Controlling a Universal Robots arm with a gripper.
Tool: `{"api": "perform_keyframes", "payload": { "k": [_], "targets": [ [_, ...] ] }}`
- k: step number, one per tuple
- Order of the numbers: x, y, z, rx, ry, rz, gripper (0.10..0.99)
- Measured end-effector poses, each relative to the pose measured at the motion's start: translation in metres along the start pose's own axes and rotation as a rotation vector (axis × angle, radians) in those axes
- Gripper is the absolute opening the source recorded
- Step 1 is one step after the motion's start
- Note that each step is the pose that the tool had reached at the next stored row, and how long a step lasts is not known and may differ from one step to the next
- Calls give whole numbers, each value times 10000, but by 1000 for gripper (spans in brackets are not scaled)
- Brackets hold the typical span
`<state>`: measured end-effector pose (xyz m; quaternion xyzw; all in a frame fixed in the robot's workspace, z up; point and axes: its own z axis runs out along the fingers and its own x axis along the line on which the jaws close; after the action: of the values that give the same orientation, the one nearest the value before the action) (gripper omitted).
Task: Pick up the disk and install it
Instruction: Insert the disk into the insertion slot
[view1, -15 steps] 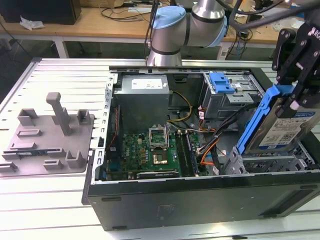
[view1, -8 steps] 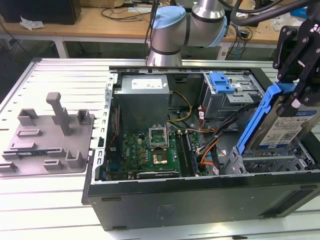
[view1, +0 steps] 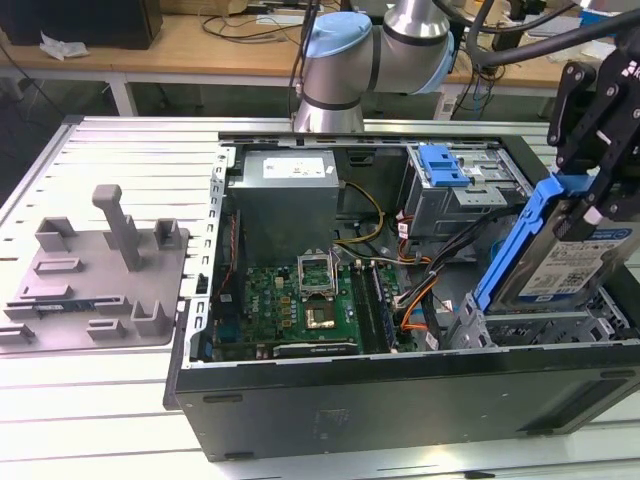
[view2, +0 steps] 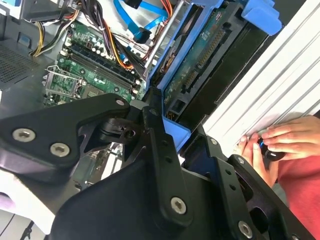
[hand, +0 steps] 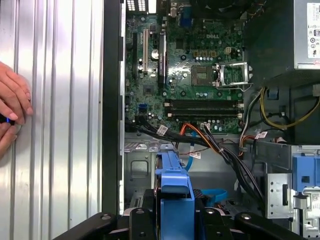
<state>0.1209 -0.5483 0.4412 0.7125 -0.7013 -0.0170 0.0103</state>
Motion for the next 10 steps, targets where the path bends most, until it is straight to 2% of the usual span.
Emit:
{"api": "perform_keyframes", "payload": {
  "k": [4, 8, 10],
  "targets": [
    [21, -3, 84, -8, 0, 0, 369],
    [60, -8, 235, -10, 0, 0, 369],
    [71, -9, 272, -10, 0, 1, 369]
  ]
}}
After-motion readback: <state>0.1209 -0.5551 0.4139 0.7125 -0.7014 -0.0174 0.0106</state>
